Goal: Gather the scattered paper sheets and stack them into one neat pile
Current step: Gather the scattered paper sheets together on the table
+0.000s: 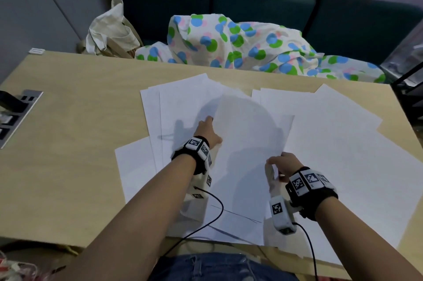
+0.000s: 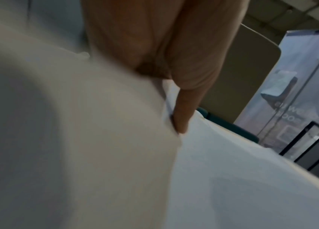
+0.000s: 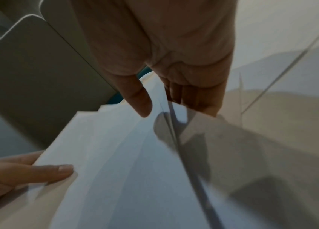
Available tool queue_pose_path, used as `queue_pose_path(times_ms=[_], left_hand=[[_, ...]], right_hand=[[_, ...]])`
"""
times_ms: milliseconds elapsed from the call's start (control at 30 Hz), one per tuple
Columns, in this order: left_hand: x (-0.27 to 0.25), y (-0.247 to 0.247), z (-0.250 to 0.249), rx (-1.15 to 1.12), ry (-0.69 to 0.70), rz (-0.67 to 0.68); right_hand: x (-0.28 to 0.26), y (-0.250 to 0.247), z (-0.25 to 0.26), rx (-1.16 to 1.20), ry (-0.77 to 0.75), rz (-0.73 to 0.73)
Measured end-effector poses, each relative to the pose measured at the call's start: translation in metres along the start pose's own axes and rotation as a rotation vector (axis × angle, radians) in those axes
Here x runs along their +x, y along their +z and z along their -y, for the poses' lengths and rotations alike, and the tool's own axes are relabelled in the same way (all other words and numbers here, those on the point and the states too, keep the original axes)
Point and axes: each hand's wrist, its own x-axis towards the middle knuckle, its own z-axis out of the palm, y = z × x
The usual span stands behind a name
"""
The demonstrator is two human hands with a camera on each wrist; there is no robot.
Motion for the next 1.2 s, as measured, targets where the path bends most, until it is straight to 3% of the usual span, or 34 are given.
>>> queue_pose_path(times_ms=[100,200,300,433,600,667,833,967,1133,1200], left_hand=[[-0.012,0.010,0.002,-0.317,-0.082,-0.044],[-0.021,0.012,0.008,-0.356,-0.127,-0.027],[-0.024,-0.004,0.019,-0.411,-0.175,-0.139],[-0.015,-0.040,0.051,-0.312,-0.282,-0.324],[-0.008,-0.055,0.076,-0.023,-0.513,-0.305],[-0.011,-0.054,0.078,0.003,-0.541,-0.296],[-0.008,-0.049,0.085,-0.079,-0.461,-0.361],[-0.013,-0.046,0.083,-0.211,-0.376,-0.487],[-0.018,-0.055,0.085,-0.173,-0.276,-0.432],[-0.018,-0.058,0.085,-0.166,-0.260,-0.429]], right_hand=[[-0.003,0.001,-0.001,0.041,-0.019,-0.009],[-0.005,0.002,-0.002,0.084,-0.035,-0.026],[-0.003,0.006,-0.001,0.034,-0.045,-0.068],[-0.011,0.012,0.010,-0.122,-0.105,-0.047],[-0.014,0.019,0.018,-0.264,-0.152,-0.033],[-0.014,0.020,0.018,-0.278,-0.137,-0.037],[-0.013,0.019,0.016,-0.230,-0.144,-0.041],[-0.014,0.012,0.015,-0.226,-0.176,0.010],[-0.014,-0.011,0.039,-0.526,-0.364,-0.273],[-0.007,-0.015,0.048,-0.594,-0.383,-0.303]])
